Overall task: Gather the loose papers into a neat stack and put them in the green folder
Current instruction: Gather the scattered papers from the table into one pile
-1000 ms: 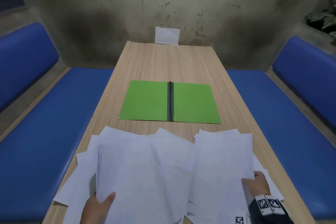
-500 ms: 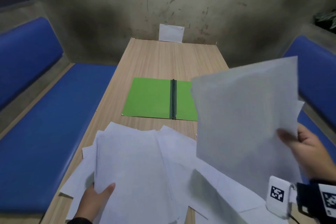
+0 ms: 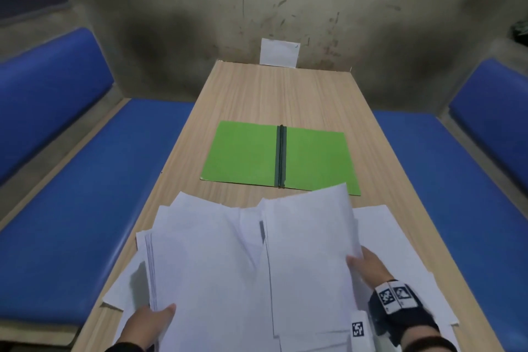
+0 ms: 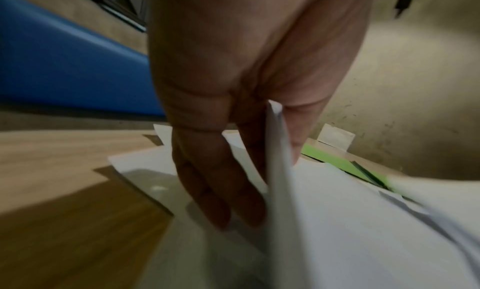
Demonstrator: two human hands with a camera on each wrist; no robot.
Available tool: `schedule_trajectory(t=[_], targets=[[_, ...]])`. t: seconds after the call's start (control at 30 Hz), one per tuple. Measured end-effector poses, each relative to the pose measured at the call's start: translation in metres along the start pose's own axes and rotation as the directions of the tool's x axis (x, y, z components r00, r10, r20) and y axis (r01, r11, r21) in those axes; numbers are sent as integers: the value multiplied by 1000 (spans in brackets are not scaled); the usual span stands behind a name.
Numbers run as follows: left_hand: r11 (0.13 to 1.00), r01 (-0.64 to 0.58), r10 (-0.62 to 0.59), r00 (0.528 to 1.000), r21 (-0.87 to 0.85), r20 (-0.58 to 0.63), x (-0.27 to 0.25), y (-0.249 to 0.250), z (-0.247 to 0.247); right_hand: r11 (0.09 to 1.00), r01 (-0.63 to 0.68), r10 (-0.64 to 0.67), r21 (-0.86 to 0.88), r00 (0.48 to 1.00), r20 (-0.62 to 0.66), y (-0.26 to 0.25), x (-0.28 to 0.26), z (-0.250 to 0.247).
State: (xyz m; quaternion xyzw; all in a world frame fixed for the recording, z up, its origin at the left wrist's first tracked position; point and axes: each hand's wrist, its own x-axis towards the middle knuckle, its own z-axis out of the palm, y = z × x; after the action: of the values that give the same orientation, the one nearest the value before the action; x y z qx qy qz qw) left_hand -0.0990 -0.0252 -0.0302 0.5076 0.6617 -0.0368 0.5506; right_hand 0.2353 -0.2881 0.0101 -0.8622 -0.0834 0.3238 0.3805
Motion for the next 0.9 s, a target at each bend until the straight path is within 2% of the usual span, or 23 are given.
schedule_trajectory(t=[0.13,0.27,0.4,0.5,0.63,0.7,0.77,0.83,0.9], targets=[[1000,12,-12,998,1,-64,-7,0,3,998,-64,65,-26,996,61,5,1,21],[997,66,-59,982,36,-177,-15,-3,8,995,-104,105,-9,993,53,7,-1,23],[998,70,-67,971,4,-229,-19,0,12,994,-109,111,-29,992,55,6,1,23],[999,18,-26,971,-34,-238,-21,1,16,993,-105,108,-56,992,63,4,1,24],[994,-57,41,986,-94,-160,-23,5,23,991,-99,105,-91,992,72,3,0,26],[989,-149,144,969,-12,-201,-24,9,25,989,-94,102,-111,992,75,2,-1,27],[962,-228,261,930,150,-259,-24,16,22,988,-95,105,-118,991,80,1,-3,28],[891,-305,390,893,337,-224,-22,26,17,989,-95,105,-118,991,83,1,-4,29],[817,-327,439,887,474,-143,-17,35,9,987,-95,106,-126,991,86,0,-4,29]])
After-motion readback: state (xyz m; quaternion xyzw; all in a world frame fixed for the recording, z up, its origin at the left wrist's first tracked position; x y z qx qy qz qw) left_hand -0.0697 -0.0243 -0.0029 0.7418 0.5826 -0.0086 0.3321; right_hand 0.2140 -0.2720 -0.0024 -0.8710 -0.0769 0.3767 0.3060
